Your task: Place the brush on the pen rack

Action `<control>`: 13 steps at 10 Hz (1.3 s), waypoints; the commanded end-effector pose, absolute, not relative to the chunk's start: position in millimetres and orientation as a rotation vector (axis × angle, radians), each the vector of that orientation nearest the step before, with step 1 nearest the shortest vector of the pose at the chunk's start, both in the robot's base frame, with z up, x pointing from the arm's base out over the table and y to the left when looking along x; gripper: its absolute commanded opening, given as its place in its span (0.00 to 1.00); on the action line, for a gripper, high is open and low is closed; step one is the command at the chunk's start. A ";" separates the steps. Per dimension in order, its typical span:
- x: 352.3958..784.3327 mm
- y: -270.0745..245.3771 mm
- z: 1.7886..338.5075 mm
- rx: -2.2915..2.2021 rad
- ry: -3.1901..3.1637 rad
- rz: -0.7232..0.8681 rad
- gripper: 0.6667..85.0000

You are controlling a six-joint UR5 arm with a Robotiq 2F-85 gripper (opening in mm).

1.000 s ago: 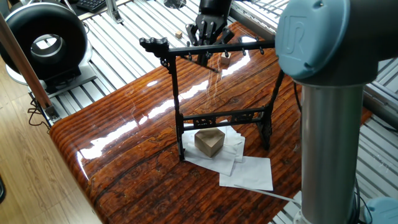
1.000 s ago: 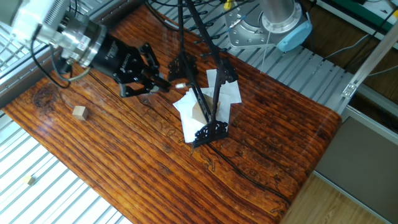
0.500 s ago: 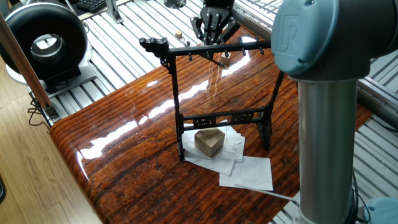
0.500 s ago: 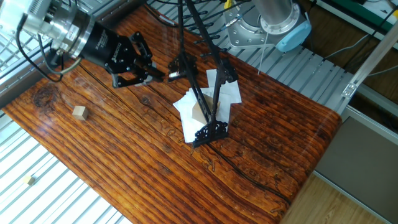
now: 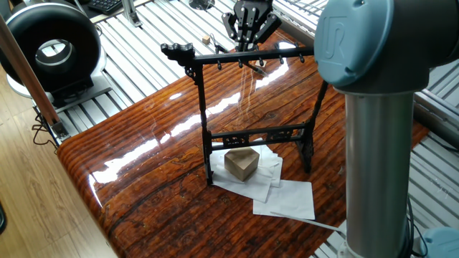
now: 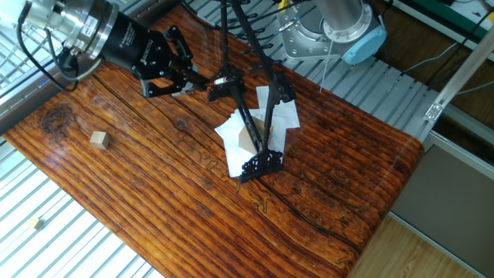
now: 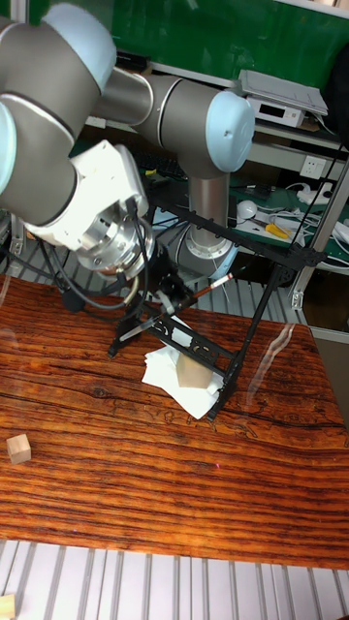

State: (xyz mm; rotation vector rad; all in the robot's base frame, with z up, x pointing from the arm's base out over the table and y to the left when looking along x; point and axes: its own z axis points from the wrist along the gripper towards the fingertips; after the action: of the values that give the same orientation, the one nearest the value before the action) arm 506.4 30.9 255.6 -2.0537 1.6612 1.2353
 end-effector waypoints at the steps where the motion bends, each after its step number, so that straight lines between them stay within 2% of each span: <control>1: 505.7 38.1 270.6 -2.037 1.678 1.237 0.00; 13: 512.5 35.9 263.4 -2.053 1.668 1.170 0.00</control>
State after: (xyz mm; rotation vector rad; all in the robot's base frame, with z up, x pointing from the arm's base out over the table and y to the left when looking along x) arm 511.6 35.8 262.2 -2.0434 1.6969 1.1820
